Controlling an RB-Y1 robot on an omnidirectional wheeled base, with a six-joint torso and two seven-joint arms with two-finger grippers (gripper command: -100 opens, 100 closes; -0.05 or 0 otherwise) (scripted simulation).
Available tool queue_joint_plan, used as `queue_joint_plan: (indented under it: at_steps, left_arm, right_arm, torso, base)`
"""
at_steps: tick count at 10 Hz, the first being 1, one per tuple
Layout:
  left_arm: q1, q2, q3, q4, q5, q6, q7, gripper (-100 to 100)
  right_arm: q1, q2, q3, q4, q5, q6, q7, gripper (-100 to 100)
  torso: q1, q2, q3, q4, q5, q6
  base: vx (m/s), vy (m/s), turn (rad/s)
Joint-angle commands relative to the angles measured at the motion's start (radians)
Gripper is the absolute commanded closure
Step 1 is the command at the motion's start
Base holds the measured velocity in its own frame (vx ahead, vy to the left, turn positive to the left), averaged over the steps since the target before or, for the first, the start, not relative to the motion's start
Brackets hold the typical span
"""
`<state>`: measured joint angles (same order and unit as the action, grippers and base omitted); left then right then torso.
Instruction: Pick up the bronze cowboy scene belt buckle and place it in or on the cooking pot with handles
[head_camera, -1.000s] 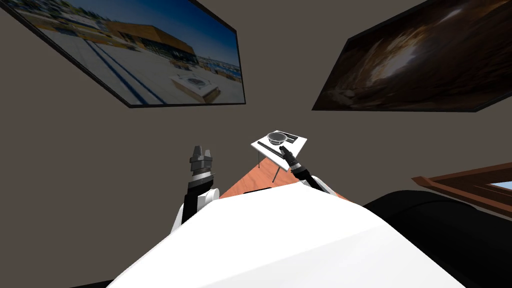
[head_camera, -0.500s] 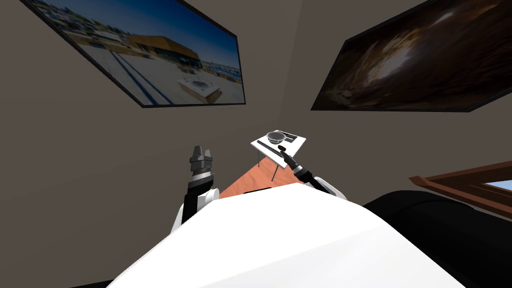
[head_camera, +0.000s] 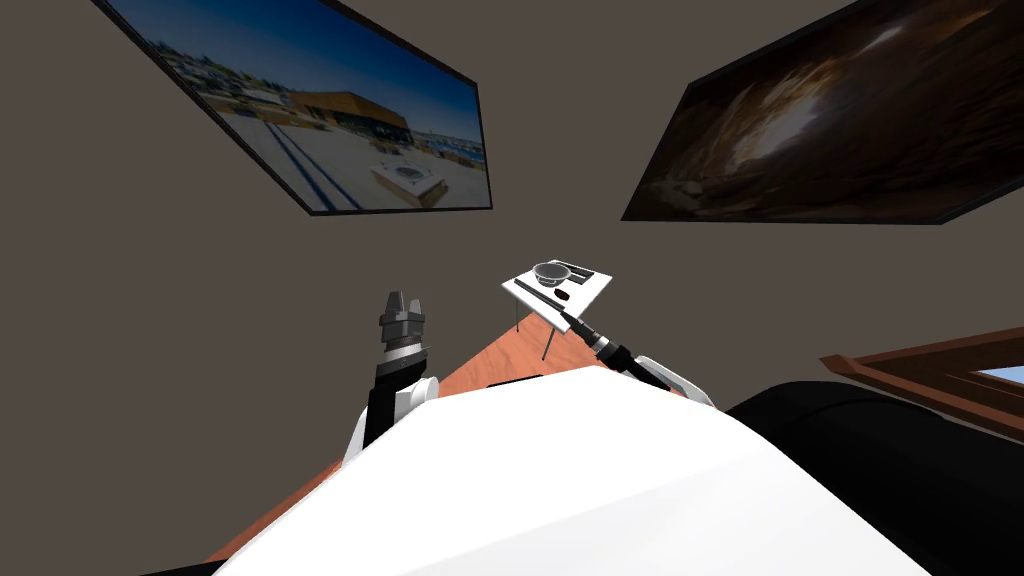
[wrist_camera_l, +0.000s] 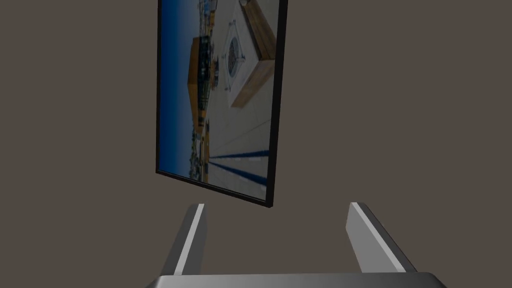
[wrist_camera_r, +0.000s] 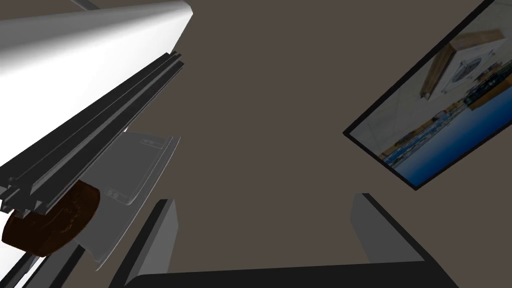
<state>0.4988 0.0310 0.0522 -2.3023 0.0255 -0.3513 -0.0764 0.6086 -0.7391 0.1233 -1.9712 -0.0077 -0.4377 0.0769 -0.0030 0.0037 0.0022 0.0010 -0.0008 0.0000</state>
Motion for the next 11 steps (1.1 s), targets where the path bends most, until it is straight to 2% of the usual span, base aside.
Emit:
queue_joint_plan:
  at_steps: [1,2,5,6,7,9,10,11]
  left_arm:
    - [0.0,0.0,0.0,0.0,0.0,0.0,0.0,0]
    - [0.0,0.0,0.0,0.0,0.0,0.0,0.0,0]
    - [0.0,0.0,0.0,0.0,0.0,0.0,0.0,0]
    - [0.0,0.0,0.0,0.0,0.0,0.0,0.0,0]
    - [0.0,0.0,0.0,0.0,0.0,0.0,0.0,0]
    - [0.0,0.0,0.0,0.0,0.0,0.0,0.0,0]
    - [0.0,0.0,0.0,0.0,0.0,0.0,0.0,0]
    - [0.0,0.0,0.0,0.0,0.0,0.0,0.0,0]
  right_arm:
    - [0.004,-0.05,0.006,0.018,0.002,-0.006,-0.004,-100]
    - [0.004,-0.063,0.006,0.018,0.002,-0.006,-0.004,-100]
    - [0.021,-0.16,0.036,0.076,0.015,-0.016,-0.016,-100]
    - [0.021,-0.188,0.036,0.076,0.015,-0.016,-0.016,-100]
    - [0.028,-0.22,0.052,0.106,0.022,-0.021,-0.022,-100]
    - [0.028,-0.263,0.052,0.106,0.022,-0.021,-0.022,-100]
    - [0.034,-0.3,0.069,0.136,0.031,-0.025,-0.029,-100]
    - [0.034,-0.329,0.069,0.136,0.031,-0.025,-0.029,-100]
  torso:
    - [0.0,0.0,0.0,0.0,0.0,0.0]
    - [0.0,0.0,0.0,0.0,0.0,0.0]
    - [0.0,-0.002,-0.001,0.0,0.0,0.0]
    - [0.0,-0.001,0.0,0.0,0.0,0.0]
    - [0.0,-0.001,-0.001,0.0,0.0,0.0]
    - [0.001,-0.002,-0.001,0.0,0.0,0.0]
    - [0.002,-0.003,-0.002,0.0,0.0,0.0]
    - [0.001,-0.003,-0.002,-0.001,0.0,0.0]
  base:
    - [-0.064,-0.03,0.037]
    - [-0.029,-0.014,-0.007]
    - [-0.047,-0.036,0.07]
    - [-0.048,-0.032,0.048]
    - [-0.047,-0.029,0.092]
    - [-0.027,-0.02,0.025]
    - [-0.024,-0.024,0.113]
    - [-0.026,-0.027,0.055]
